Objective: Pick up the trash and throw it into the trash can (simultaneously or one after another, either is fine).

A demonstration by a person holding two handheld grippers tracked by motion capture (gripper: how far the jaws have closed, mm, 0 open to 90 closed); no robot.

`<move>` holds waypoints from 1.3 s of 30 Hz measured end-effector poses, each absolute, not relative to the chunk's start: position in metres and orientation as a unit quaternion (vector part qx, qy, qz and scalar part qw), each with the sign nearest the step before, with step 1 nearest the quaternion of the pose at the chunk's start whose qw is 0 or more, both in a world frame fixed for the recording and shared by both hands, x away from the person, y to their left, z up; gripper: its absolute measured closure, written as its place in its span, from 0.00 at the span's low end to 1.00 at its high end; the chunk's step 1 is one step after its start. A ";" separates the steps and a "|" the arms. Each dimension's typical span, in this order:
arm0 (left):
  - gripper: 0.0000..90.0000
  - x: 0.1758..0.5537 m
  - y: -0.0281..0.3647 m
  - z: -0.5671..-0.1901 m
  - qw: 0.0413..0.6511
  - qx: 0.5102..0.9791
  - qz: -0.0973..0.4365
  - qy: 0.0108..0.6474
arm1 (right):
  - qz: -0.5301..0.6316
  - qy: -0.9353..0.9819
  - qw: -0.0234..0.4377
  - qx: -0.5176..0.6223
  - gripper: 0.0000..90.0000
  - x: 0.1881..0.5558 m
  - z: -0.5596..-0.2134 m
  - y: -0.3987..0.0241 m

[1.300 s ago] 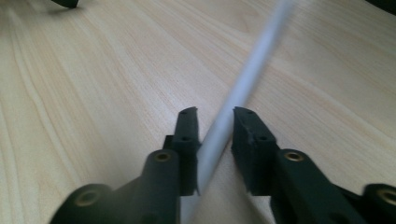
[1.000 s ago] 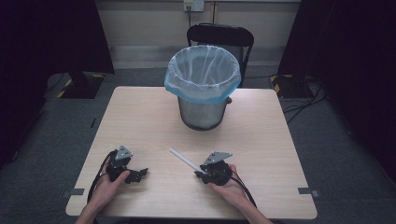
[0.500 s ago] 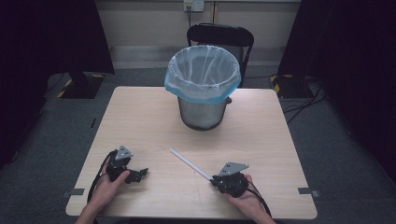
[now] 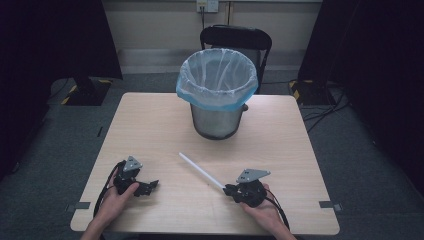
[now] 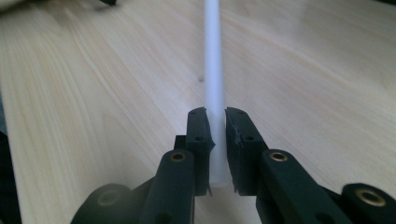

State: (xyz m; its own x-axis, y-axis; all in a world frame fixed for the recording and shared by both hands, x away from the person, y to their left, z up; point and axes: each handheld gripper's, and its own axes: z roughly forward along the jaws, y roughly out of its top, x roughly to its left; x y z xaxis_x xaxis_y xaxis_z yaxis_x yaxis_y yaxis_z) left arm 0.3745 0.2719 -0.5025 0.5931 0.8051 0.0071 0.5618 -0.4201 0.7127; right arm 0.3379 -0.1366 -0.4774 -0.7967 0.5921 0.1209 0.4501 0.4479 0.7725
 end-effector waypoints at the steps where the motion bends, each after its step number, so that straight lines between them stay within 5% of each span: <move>1: 0.01 0.374 0.272 -0.503 0.345 0.823 0.176 0.416 | 0.429 0.845 0.082 0.308 0.89 0.338 -0.476 -0.137; 39: 0.01 0.374 0.272 -0.503 0.344 0.823 0.176 0.416 | 0.528 0.799 0.072 0.277 0.89 0.359 -0.423 -0.120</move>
